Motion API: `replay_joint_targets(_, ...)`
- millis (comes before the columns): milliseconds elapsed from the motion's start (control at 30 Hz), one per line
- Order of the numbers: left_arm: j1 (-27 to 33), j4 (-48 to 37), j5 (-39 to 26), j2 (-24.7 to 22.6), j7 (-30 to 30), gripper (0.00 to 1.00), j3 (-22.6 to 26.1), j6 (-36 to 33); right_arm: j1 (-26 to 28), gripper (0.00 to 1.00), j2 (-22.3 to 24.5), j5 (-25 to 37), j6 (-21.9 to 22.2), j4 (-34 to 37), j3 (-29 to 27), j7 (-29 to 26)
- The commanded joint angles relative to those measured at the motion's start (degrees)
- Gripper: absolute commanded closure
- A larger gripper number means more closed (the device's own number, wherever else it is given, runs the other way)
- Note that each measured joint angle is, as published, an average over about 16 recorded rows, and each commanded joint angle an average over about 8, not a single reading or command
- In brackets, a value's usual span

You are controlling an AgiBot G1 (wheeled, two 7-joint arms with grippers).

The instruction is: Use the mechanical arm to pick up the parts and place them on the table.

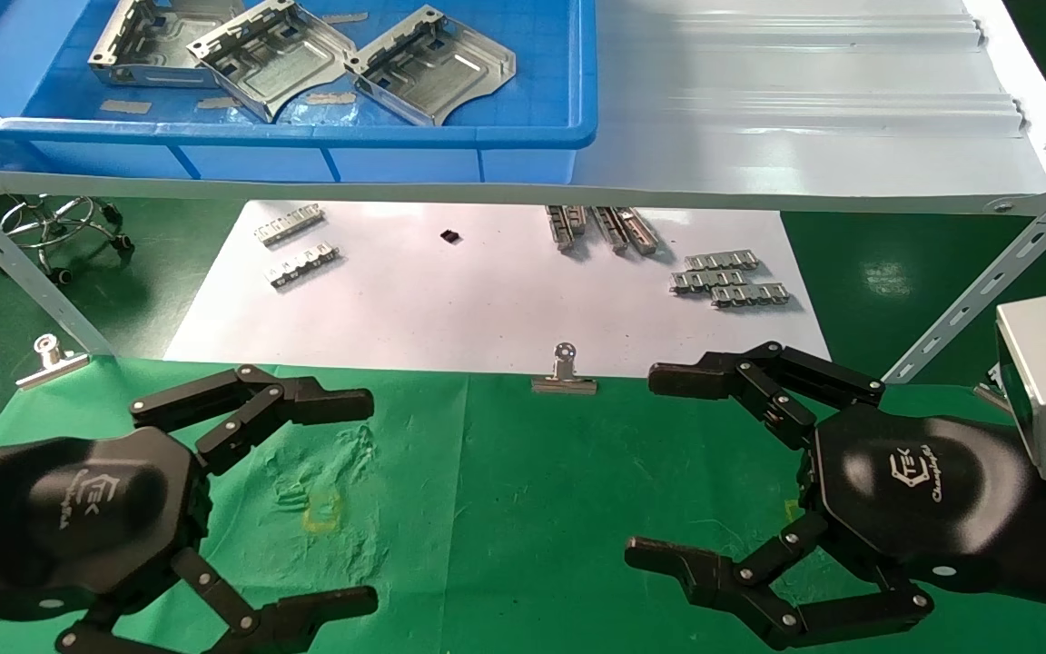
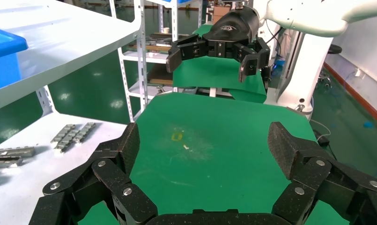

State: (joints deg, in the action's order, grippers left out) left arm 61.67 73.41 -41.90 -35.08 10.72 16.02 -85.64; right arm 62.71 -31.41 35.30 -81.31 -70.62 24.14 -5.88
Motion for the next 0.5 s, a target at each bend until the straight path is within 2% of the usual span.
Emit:
replay_joint_targets(33, 0.0, 0.0, 0.0, 0.0, 0.0, 0.0, 0.0, 0.0, 0.0, 0.0, 0.0, 0.0, 0.0, 0.0, 0.0, 0.0)
replay_joint_targets(467, 0.0, 0.0, 0.0, 0.0, 0.0, 0.0, 0.0, 0.0, 0.0, 0.0, 0.0, 0.0, 0.0, 0.0, 0.0, 0.0)
replay_joint_targets(500, 0.0, 0.0, 0.0, 0.0, 0.0, 0.0, 0.0, 0.0, 0.0, 0.04, 0.0, 0.0, 0.0, 0.0, 0.0, 0.0)
